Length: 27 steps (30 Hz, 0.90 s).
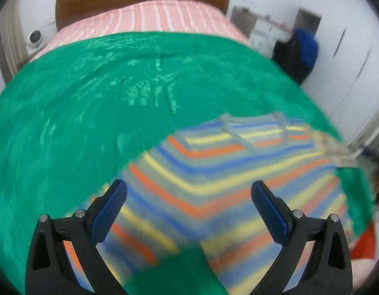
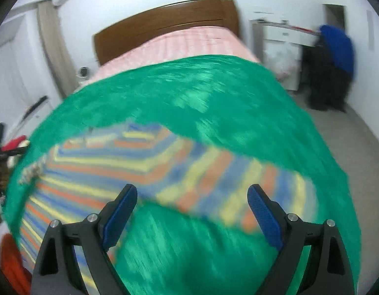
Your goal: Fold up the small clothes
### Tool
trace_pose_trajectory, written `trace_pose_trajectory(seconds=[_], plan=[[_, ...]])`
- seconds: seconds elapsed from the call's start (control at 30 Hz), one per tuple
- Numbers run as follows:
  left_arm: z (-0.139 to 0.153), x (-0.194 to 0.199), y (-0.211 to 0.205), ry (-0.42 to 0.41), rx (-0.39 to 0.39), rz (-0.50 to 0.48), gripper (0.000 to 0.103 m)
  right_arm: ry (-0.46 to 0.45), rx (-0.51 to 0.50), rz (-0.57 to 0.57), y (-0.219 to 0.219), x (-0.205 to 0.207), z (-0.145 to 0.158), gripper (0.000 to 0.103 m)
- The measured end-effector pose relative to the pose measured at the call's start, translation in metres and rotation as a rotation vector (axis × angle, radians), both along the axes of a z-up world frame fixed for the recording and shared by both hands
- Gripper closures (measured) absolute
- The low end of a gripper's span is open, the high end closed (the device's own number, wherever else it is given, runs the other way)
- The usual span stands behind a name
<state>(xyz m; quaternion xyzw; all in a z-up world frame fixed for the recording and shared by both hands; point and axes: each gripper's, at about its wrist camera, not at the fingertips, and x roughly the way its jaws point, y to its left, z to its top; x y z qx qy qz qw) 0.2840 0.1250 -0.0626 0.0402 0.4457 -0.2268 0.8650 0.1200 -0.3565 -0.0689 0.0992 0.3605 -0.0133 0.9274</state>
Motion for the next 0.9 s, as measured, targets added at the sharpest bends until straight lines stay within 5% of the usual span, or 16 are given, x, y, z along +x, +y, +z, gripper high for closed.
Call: trace_pose_trajectory(seconds=[0.1,0.3,0.47,0.53,0.57,0.6,0.63,0.67,0.77,0.8,0.9], plan=[[-0.019,0.05,-0.022,0.032,0.033,-0.007,0.012,0.057,0.014,0.125,0.012,0.071,0.003,0.013],[-0.065,0.086,-0.046,0.11,0.14,-0.071,0.018,0.194,-0.044,0.347,0.059,0.182,-0.017,0.013],[-0.092,0.093,-0.061,0.152,0.233,-0.119,0.01,0.312,-0.104,0.392,0.097,0.247,-0.053,0.013],[-0.092,0.092,-0.063,0.161,0.231,-0.121,0.017,0.338,-0.129,0.397,0.105,0.263,-0.068,0.014],[-0.09,0.09,-0.064,0.156,0.212,-0.136,0.05,0.364,-0.122,0.409,0.109,0.268,-0.076,0.028],[-0.087,0.087,-0.067,0.134,0.207,-0.149,0.094,0.407,-0.121,0.428,0.114,0.273,-0.084,0.039],[-0.084,0.084,-0.069,0.125,0.208,-0.159,0.098,0.423,-0.152,0.431,0.118,0.274,-0.087,0.056],[-0.082,0.08,-0.074,0.093,0.239,-0.161,0.099,0.408,-0.194,0.43,0.124,0.274,-0.085,0.093],[-0.079,0.068,-0.087,-0.039,0.345,-0.139,0.1,0.374,-0.324,0.408,0.139,0.266,-0.074,0.095],[-0.077,0.071,-0.087,-0.058,0.336,-0.11,0.1,0.341,-0.458,0.39,0.148,0.261,-0.071,0.095],[-0.074,0.084,-0.084,-0.085,0.317,-0.031,0.1,0.275,-0.653,0.352,0.162,0.258,-0.068,0.099]])
